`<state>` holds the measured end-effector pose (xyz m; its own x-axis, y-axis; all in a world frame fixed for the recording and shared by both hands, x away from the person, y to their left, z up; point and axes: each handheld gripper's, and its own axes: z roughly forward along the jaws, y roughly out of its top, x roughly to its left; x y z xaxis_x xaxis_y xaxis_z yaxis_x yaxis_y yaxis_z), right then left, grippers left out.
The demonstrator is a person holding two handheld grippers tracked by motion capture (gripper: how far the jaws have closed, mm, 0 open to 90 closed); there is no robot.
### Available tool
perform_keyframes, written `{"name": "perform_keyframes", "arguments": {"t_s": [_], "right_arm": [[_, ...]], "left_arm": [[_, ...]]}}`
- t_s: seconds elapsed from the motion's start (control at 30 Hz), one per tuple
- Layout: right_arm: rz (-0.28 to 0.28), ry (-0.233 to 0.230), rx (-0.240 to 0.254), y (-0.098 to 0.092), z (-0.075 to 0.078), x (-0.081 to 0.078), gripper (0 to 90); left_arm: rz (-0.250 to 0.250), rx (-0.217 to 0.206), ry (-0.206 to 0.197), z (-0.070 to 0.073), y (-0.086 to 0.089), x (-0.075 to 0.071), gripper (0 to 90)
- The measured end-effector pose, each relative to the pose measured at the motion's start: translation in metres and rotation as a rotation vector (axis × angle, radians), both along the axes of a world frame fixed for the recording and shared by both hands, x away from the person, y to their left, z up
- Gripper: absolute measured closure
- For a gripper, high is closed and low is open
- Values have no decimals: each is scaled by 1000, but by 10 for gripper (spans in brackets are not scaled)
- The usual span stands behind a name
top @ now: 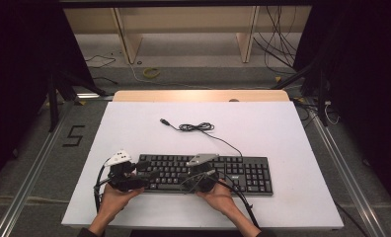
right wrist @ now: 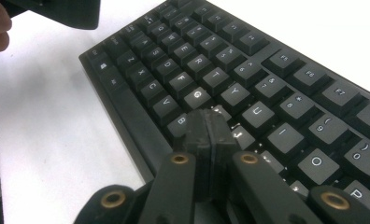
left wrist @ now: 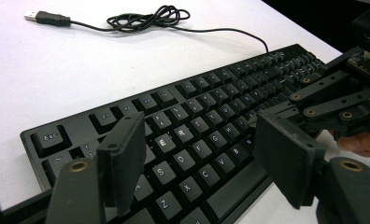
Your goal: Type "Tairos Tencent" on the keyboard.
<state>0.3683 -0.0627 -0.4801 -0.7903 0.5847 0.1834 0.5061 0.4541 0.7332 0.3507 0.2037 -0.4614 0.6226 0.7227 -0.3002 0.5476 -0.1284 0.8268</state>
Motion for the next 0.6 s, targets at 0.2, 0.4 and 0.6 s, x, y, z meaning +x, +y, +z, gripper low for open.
{"name": "perform_keyframes", "arguments": {"t_s": [0.2, 0.4, 0.6], "right_arm": [[2, 4, -1, 1, -1, 0, 900], [0, 8, -3, 1, -2, 0, 900], [7, 1, -10, 3, -5, -1, 900]], "left_arm": [[0, 2, 2, 0, 0, 0, 337], [-4, 8, 3, -1, 1, 0, 337], [-2, 7, 3, -1, 1, 0, 337]]}}
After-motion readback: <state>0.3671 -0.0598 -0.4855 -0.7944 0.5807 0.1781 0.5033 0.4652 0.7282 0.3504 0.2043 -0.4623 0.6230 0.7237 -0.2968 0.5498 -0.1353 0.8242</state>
